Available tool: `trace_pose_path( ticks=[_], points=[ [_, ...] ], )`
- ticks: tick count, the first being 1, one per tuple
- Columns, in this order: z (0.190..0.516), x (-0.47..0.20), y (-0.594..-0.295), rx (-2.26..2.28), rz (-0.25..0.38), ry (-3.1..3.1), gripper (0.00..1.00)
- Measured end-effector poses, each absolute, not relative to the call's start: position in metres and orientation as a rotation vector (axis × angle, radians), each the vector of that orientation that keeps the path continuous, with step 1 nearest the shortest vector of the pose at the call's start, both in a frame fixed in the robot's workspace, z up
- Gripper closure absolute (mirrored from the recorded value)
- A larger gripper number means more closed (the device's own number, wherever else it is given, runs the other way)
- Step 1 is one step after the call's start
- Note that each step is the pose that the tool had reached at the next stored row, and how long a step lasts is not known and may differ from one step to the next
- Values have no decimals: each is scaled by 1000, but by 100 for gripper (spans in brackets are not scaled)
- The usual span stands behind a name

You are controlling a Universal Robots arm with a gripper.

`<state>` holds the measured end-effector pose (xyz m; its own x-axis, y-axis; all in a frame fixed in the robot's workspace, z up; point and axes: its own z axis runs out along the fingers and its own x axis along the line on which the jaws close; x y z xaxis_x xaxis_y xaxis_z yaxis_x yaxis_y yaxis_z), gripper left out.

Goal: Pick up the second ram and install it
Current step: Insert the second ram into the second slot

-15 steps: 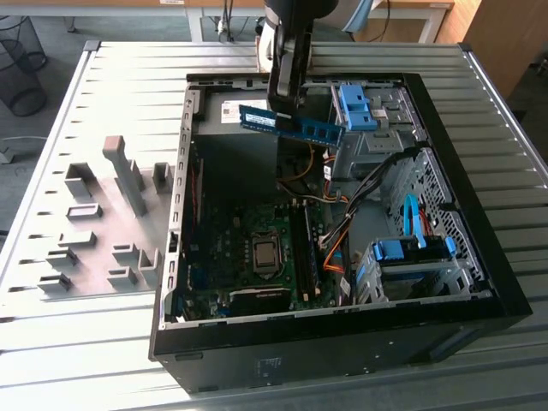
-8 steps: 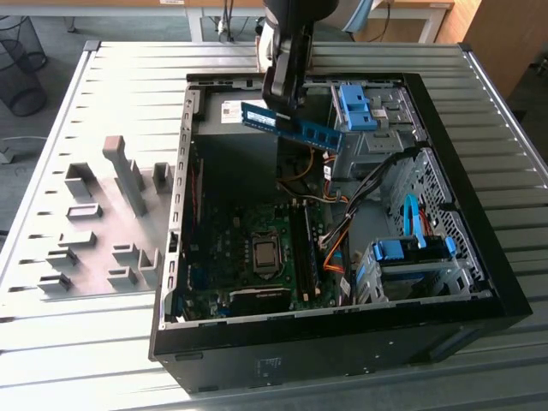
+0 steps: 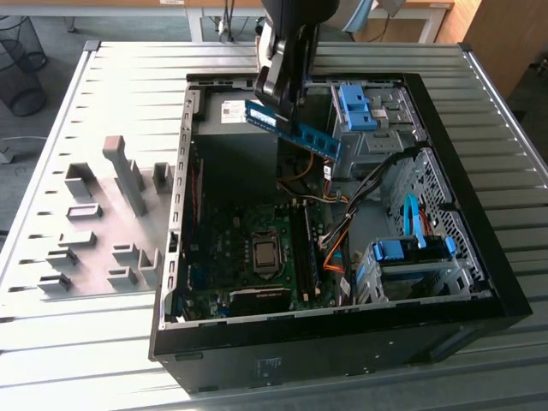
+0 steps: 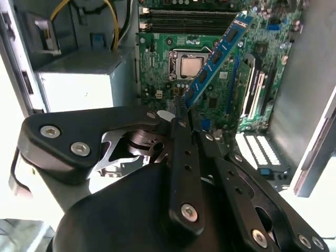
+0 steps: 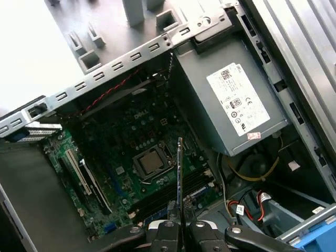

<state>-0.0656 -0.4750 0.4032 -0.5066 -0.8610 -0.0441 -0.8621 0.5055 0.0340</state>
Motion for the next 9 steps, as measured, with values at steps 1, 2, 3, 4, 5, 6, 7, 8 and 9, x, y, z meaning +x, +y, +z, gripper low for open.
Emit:
trace_pose_path(
  ticks=[1, 2, 3, 4, 5, 6, 7, 8, 9],
  points=[
    [403, -66, -475, -1527, 80, 2719, 86],
    [403, -66, -475, -1504, 79, 2732, 86],
    [402, -66, -475, -1479, 79, 2745, 86],
    [402, -66, -475, -1453, 79, 2758, 86],
    [401, -66, -475, -1429, 78, 2771, 86],
    [401, -66, -475, -1404, 78, 2783, 86],
    [400, -66, -475, -1379, 78, 2795, 86],
    [400, -66, -475, -1353, 77, 2807, 86],
    [400, -66, -475, -1328, 77, 2818, 86]
  ],
)
